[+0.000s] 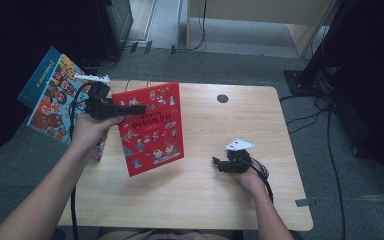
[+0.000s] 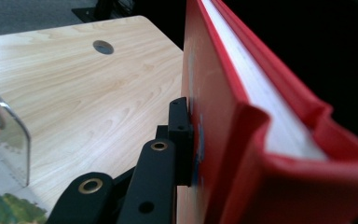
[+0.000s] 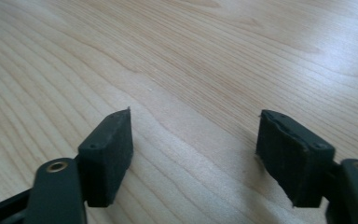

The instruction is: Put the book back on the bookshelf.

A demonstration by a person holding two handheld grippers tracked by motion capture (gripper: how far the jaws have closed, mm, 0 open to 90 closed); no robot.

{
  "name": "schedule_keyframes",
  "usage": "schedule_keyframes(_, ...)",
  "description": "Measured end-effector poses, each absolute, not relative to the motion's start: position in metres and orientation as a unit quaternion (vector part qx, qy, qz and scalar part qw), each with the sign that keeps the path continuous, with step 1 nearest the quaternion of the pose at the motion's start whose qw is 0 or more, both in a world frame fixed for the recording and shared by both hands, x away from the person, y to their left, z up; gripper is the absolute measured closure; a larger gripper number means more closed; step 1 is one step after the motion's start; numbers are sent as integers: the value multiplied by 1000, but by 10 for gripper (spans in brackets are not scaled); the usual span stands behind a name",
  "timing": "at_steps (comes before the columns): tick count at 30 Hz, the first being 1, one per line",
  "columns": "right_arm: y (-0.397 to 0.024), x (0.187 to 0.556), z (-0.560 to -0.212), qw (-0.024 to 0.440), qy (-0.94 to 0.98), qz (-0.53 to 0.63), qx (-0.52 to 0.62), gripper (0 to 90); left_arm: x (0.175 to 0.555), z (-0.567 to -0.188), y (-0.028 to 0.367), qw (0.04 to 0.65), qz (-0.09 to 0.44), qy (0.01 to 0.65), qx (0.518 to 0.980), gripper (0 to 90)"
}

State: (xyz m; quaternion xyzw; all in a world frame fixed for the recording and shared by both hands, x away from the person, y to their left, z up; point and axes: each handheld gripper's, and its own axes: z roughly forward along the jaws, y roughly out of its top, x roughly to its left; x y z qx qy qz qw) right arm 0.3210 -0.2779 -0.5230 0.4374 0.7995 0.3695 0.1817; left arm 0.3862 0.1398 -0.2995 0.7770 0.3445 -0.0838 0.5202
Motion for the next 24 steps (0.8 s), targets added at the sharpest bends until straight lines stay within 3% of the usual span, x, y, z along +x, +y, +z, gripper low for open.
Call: schedule_keyframes(24,-277,320,-523,183,799,365,441,203,397,-250,199,529,-2,402,747,799)
